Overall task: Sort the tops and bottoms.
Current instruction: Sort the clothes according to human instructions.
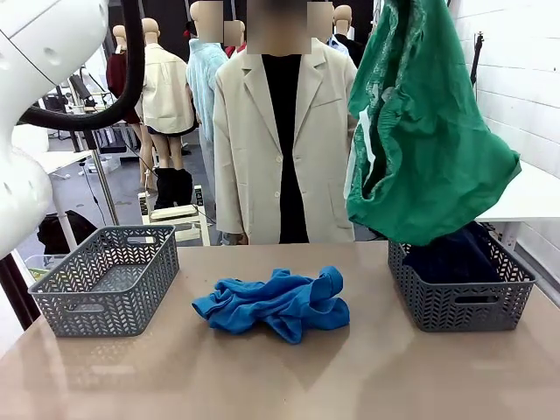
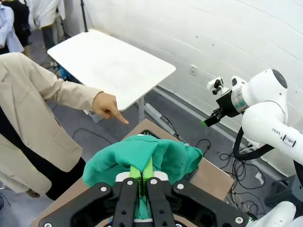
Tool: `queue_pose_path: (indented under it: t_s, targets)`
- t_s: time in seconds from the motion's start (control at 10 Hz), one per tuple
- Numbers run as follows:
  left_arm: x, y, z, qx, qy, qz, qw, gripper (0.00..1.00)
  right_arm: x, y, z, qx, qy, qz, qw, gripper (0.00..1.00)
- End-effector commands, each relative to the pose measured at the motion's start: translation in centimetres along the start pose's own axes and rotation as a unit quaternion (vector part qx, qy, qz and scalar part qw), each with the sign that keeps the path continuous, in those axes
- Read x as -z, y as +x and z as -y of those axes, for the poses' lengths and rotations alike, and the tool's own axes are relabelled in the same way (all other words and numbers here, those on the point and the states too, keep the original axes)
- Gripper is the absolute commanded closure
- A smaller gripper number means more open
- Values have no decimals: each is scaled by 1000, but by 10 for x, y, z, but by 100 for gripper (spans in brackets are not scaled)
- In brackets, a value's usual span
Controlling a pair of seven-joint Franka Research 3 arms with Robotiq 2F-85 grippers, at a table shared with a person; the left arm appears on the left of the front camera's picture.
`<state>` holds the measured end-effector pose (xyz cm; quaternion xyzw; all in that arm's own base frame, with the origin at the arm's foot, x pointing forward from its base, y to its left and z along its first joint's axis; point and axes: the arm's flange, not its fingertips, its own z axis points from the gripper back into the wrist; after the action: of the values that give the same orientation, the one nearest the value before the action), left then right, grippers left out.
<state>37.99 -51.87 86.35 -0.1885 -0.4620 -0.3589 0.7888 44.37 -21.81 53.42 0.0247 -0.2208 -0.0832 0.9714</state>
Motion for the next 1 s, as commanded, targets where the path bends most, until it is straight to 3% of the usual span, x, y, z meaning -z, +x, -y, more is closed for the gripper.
queue_pose_path:
  t_s: [0.0,0.3,0.8,0.9]
  targets:
    - [-1,0,1,11,10,-2,1000,100,-1,-1,-1,5,-8,-5,1000,0]
    - [2,-1,1,1,0,-2,1000,100,-1,-1,-1,5,-8,-5,1000,0]
    - [112,59,3,51,-126,61,989,100,-1,-1,-1,5,-8,-5,1000,0]
    - [142,59,5,33,-137,42,989,100,-1,-1,-1,5,-8,-5,1000,0]
